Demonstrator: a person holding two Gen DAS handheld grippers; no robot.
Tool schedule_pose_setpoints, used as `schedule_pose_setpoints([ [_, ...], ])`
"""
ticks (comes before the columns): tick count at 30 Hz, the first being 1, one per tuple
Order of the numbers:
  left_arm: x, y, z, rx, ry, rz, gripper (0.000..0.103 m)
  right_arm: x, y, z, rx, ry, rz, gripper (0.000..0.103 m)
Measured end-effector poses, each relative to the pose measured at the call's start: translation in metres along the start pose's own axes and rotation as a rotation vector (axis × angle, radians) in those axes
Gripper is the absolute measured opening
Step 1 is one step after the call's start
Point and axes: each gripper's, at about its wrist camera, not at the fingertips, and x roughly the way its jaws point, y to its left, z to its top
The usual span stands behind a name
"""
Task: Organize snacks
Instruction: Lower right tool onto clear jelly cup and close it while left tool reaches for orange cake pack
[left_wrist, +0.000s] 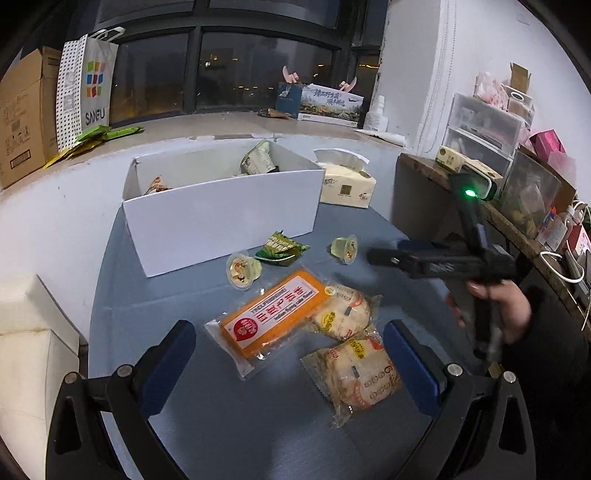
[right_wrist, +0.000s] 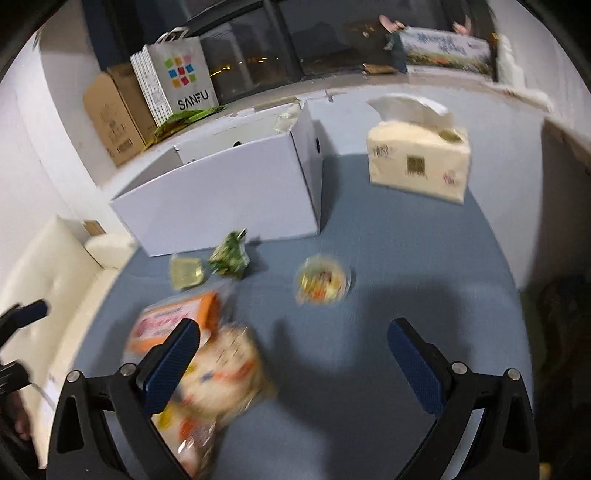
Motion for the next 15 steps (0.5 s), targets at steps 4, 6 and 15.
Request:
schedule_pose_setpoints([
  [4, 0.000, 0.010, -0.004, -0.021, 0.012, 0.019, 0.103, 0.031, -0.001, 0.015, -0.028, 0.060, -0.039, 0.103],
  [6, 0.001, 0.014, -0.006, -0.031, 0.020, 0.026, 0.103, 0.044, -0.004, 0.018, -0.030, 0.074, -0.040, 0.103],
  [15, 0.010, 0.026, -0.012, -0.041, 0.046, 0.036, 0.103, 0.052, -0.016, 0.014, -0.012, 0.108, -0.041, 0.005],
])
